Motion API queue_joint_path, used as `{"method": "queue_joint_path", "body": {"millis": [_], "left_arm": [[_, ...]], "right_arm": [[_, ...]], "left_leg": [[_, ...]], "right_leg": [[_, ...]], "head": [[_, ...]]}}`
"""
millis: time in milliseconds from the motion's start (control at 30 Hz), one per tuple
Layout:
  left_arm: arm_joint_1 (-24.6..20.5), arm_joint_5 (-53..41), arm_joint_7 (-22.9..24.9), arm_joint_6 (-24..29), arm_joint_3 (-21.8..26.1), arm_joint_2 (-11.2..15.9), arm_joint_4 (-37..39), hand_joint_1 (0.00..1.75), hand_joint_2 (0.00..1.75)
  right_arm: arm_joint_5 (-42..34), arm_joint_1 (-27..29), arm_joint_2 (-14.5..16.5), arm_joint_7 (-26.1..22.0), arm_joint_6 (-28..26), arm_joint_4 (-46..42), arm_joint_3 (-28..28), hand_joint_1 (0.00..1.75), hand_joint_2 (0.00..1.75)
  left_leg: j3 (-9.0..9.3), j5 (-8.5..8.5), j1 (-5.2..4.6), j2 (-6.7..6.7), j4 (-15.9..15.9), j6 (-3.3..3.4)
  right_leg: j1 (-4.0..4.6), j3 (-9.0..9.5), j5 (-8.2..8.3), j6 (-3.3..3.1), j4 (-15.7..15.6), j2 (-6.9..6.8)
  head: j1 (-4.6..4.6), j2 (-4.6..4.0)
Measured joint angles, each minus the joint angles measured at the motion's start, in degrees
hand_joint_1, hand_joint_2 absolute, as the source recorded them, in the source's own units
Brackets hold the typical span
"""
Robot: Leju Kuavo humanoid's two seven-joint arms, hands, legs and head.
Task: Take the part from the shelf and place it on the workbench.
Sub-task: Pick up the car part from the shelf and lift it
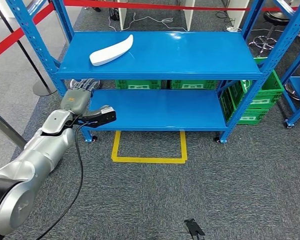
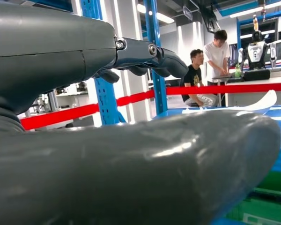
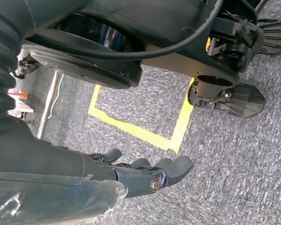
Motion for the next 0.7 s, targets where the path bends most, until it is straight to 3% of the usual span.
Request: {"method": "queue_joint_path", "body": {"millis": [700], "left_arm": [[-0.2,0.1,0.4,-0.9,-0.1,0.0,0.0,0.00,0.00]], "right_arm": [[0.0,0.0,0.0,0.0,0.0,0.0,-0.7,0.00,1.75]], "left_leg": [[-0.01,-0.02,-0.05,0.00,0.0,0.02]], "right_leg": [[-0.05,0.01,0.03,0.04,0.0,0.00]], "head": [[0.00,0.00]]}}
